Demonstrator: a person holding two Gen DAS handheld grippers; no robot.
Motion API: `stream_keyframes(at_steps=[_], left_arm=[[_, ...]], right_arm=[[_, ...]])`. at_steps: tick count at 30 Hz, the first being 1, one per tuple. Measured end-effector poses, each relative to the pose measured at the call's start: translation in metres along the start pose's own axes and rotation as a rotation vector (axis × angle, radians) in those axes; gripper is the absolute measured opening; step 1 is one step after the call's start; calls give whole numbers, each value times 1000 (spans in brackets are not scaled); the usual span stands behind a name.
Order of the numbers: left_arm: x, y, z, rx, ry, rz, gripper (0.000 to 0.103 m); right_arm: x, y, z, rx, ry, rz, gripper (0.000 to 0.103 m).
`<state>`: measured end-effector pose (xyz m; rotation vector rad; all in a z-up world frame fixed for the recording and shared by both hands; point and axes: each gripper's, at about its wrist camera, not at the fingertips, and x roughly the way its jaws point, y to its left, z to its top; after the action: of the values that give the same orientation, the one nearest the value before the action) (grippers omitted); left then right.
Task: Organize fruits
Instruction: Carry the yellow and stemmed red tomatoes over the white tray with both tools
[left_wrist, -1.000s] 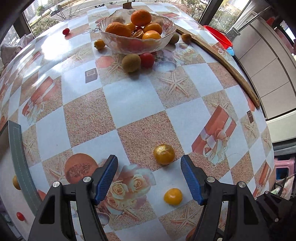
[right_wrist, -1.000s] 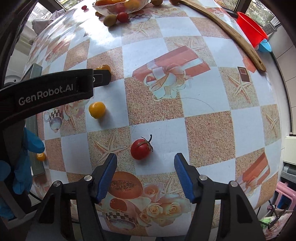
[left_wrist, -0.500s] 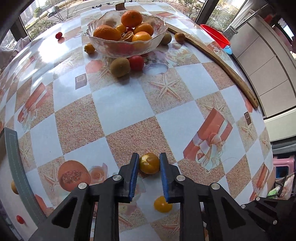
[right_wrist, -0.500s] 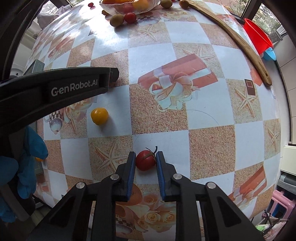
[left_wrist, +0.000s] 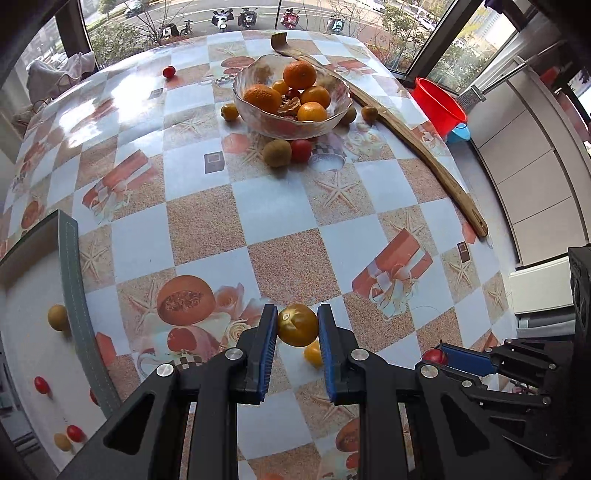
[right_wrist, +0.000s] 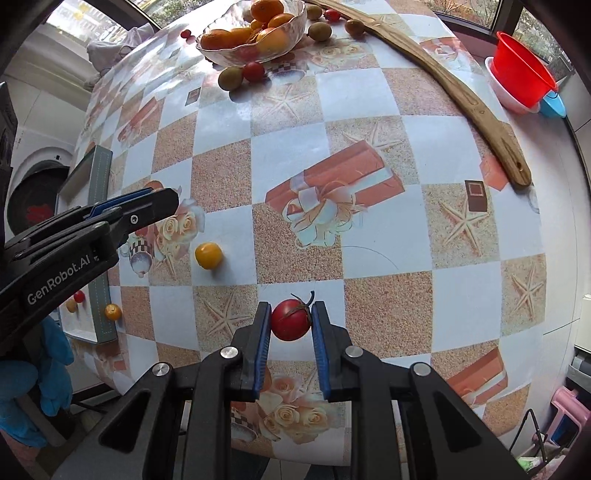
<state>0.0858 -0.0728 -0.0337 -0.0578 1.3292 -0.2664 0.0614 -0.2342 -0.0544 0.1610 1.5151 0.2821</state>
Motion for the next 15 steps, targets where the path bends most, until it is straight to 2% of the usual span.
stream_keyframes(at_steps=[2, 7, 12, 15], left_arm=[[-18, 6, -7, -32, -19, 13, 24], [-57, 28, -32, -156, -53, 70, 24], [-85, 70, -62, -282, -82, 95, 24], [-93, 99, -74, -298, -90, 114, 24]], right_arm=[[-10, -1, -3, -28, -5, 5, 24], [-17, 18, 12, -112, 2, 36, 24], [-27, 42, 19, -166, -6, 51, 24], [-28, 63, 25, -147, -24, 66, 24]])
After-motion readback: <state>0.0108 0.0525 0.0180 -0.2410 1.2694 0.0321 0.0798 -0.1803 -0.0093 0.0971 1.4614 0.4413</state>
